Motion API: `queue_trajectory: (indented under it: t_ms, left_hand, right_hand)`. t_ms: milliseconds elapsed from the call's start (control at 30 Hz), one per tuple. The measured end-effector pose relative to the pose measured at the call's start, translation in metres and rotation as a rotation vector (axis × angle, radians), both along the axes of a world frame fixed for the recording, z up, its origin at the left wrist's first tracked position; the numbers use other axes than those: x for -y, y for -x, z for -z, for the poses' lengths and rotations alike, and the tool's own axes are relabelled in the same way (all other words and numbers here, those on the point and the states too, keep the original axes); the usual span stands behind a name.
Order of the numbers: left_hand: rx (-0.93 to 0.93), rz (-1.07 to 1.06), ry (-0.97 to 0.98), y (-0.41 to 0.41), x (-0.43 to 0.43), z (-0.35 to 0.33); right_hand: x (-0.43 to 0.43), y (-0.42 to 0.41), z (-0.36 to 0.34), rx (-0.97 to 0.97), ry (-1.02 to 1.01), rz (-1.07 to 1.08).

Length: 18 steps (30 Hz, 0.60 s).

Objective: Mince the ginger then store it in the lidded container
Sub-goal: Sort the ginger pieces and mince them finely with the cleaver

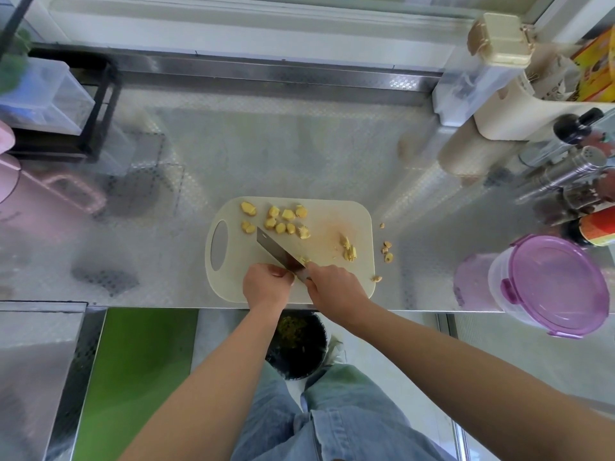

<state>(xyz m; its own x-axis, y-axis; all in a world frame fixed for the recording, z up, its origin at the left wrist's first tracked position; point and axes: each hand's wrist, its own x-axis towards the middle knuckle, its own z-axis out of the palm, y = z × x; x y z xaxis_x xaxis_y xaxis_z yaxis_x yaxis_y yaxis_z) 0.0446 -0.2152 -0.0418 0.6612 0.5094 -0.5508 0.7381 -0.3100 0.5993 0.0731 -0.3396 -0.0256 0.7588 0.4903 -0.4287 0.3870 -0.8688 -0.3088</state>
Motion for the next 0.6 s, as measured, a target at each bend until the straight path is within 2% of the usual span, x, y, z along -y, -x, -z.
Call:
queue_trajectory:
  t_ms: [600]
  left_hand:
    - [0.007, 0.010, -0.013, -0.0015, -0.0002, 0.0070]
  right_hand:
    - [0.0095, -0.0007, -0.0016, -0.006, -0.015, 0.041]
